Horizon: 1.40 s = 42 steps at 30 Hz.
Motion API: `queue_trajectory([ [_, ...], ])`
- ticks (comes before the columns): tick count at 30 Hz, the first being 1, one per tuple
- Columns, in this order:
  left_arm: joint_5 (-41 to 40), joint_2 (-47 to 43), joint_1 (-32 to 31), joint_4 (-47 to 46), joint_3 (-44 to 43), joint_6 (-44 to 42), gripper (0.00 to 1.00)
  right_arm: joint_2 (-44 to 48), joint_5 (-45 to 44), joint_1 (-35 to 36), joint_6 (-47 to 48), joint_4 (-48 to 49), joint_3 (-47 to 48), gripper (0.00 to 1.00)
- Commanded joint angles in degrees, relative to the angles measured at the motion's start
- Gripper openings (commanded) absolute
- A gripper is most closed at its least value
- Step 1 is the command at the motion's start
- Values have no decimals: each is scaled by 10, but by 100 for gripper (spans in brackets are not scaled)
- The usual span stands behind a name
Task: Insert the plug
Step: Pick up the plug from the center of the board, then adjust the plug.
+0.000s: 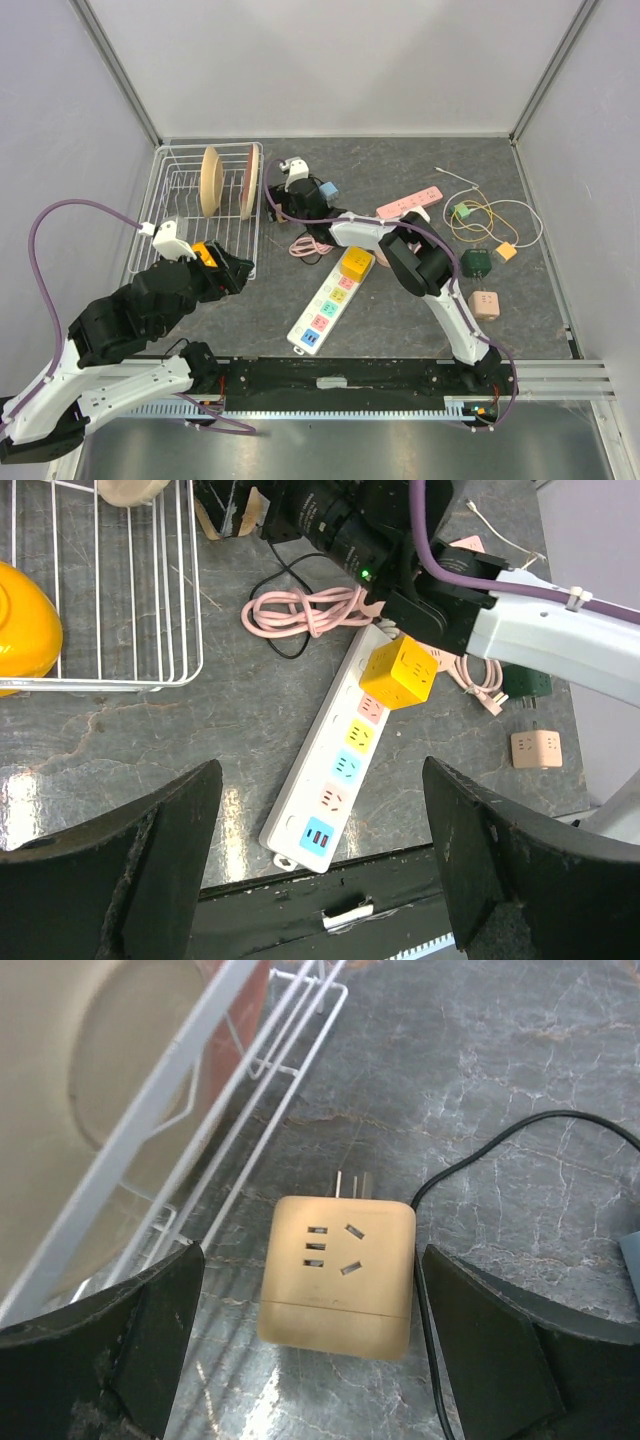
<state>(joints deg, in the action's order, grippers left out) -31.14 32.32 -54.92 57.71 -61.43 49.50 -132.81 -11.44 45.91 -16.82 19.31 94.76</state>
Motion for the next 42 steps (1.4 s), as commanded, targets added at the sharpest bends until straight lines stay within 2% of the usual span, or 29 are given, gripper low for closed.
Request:
queue_trajectory([
  [1, -7, 0, 1, -17, 3, 14, 88, -33, -14, 1, -13, -39, 39, 98],
  [5, -8, 1, 2, -17, 5, 12, 88, -39, -18, 1, -16, -44, 43, 92],
  [6, -6, 3, 2, -17, 5, 11, 88, -40, -18, 1, -16, -44, 43, 86],
  [8, -6, 5, 2, -18, 6, 11, 88, -39, -19, 1, -16, -43, 41, 82],
  [11, -2, 5, 1, -21, 8, 5, 88, -28, -18, 1, -16, -31, 29, 70],
  [12, -2, 5, 1, -21, 8, 3, 88, -24, -18, 1, -15, -28, 25, 63],
  [14, -1, 5, 2, -24, 10, -2, 87, -5, -18, 1, -14, -19, 11, 57],
  [18, 6, 4, 1, -44, 20, -26, 88, 40, -17, -2, -14, -9, -24, 39],
  [21, 15, 1, 1, -72, 35, -56, 88, 89, -13, -10, -22, -3, -62, 31],
  [29, 28, 11, 1, -181, 67, -152, 89, 226, 63, -50, -116, -25, -166, 30],
  [34, 63, 19, 2, -285, 110, -280, 95, 342, 132, -84, -183, -60, -238, 26],
  [37, 92, 16, 1, -404, 167, -348, 95, 417, 164, -101, -211, -88, -293, 25],
  [38, 106, 18, 2, -476, 182, -373, 96, 438, 175, -105, -223, -95, -303, 25],
  [42, 138, 69, 2, -624, 237, -421, 98, 554, 208, -129, -245, -135, -346, 24],
])
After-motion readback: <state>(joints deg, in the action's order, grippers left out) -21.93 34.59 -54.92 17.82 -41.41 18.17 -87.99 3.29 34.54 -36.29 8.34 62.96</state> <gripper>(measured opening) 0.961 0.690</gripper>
